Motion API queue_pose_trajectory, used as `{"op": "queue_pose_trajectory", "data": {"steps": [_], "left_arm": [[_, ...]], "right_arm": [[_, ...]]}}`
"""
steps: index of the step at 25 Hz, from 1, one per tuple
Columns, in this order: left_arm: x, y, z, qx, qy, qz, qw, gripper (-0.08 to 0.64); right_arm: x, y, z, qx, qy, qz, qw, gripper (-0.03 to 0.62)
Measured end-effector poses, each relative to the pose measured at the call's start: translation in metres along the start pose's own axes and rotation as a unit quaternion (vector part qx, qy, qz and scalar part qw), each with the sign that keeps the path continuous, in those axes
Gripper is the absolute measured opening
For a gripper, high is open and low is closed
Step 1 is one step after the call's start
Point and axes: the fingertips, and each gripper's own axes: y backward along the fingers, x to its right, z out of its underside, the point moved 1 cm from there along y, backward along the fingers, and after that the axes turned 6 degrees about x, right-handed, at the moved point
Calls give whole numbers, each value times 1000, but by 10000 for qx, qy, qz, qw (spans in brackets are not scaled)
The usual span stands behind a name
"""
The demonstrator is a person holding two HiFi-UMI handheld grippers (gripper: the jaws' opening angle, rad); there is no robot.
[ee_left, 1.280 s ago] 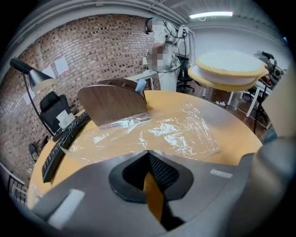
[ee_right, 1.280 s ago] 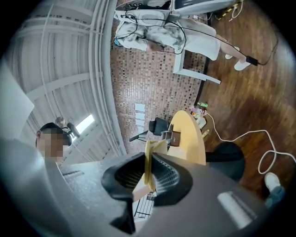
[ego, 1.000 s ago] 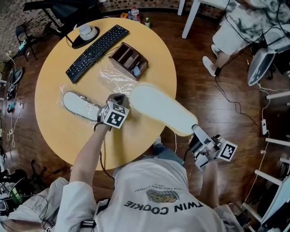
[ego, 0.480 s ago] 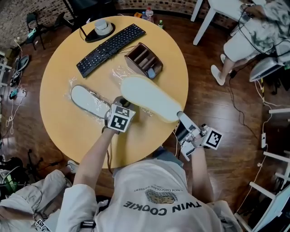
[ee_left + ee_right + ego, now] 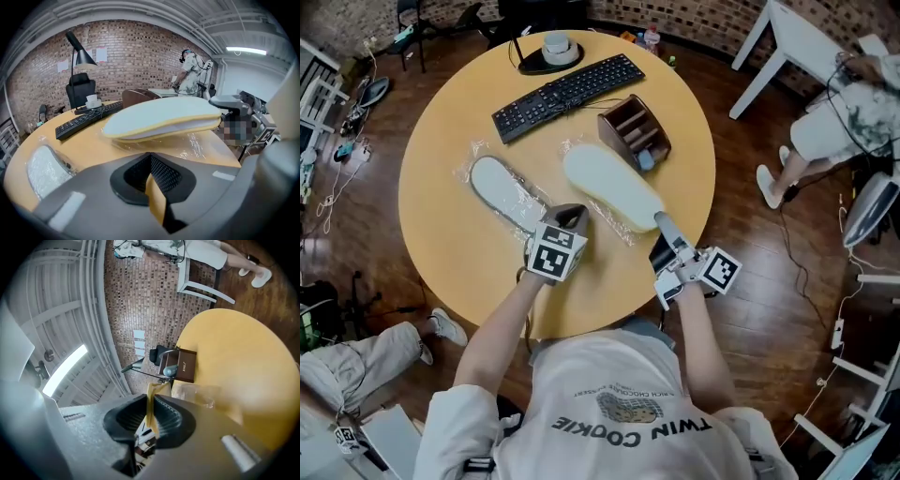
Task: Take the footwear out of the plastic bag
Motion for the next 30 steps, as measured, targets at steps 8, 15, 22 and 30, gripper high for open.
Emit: {"op": "queue_pose_trajectory", "data": {"steps": [8,15,22,30], "left_arm": [[20,26,-20,420,458,-356,9974,3],[54,47,-26,655,621,-518,9946,3],[67,78,-13,875,1062,-832,9870,3],[80,124,-14,1267,1137,-1120,9790,3]], "right_arm": [[18,-27,22,-714,735,746,9919,54],[44,-17,33,-1530,1862,1730,9550,80],[47,-17,49,-2209,3039,1967,9056,190],[44,-1,57,-2580,3986,2256,8507,232]]}}
